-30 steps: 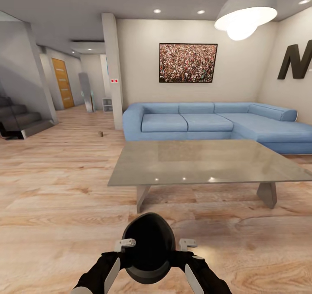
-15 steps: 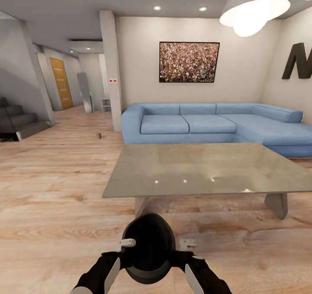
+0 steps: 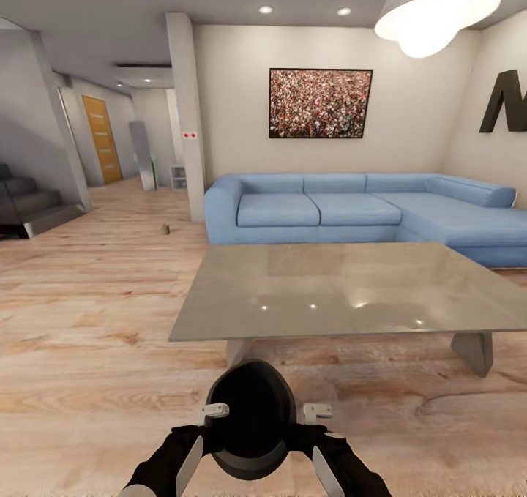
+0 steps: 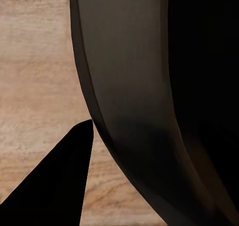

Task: Place each of the two pumpkins and all three candles from the living room inside a cabinet in the living room (use any cabinet), then make sure every cabinet is closed, and position the cauldron so it is next to a table in the living room.

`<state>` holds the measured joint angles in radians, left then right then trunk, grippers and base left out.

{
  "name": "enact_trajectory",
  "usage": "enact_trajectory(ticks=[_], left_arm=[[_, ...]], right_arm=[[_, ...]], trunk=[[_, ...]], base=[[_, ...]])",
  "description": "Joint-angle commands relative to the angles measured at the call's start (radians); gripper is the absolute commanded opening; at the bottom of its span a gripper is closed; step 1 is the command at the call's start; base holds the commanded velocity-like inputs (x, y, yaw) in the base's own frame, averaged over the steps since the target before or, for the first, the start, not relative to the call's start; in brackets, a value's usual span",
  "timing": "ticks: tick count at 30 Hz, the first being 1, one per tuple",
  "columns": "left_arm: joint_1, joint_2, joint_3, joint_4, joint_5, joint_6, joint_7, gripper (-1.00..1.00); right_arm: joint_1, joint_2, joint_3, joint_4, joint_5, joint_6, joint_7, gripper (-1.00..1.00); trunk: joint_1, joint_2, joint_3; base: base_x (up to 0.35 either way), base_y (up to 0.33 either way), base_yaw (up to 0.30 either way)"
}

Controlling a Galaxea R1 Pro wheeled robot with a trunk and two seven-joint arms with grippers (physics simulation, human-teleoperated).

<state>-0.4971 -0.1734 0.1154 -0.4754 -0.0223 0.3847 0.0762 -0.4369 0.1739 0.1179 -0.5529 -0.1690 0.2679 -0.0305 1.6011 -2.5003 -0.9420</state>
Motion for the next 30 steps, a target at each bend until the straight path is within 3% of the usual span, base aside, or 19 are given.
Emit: enact_trajectory(ticks=[1, 12, 30], left_arm=[[0.0, -0.001, -0.005, 0.003, 0.028, -0.001, -0.002, -1.0], [0.0, -0.001, -0.005, 0.003, 0.028, -0.001, -0.002, -1.0], [0.0, -0.001, -0.005, 0.003, 0.028, -0.001, -0.002, -1.0]], right_arm=[[0.0, 0.001, 0.002, -0.002, -0.001, -0.046, 0.003, -1.0], [0.0, 0.001, 0.002, -0.002, -0.001, -0.046, 0.003, -1.0], [0.0, 0.001, 0.002, -0.002, -0.001, -0.045, 0.003, -1.0]], trunk=[[0.0, 0.0, -0.004], [0.005, -0.003, -0.046], [0.005, -0.003, -0.046]], base=[[0.002, 0.0, 0.0], [0.0, 0.0, 0.0], [0.05, 0.0, 0.0]])
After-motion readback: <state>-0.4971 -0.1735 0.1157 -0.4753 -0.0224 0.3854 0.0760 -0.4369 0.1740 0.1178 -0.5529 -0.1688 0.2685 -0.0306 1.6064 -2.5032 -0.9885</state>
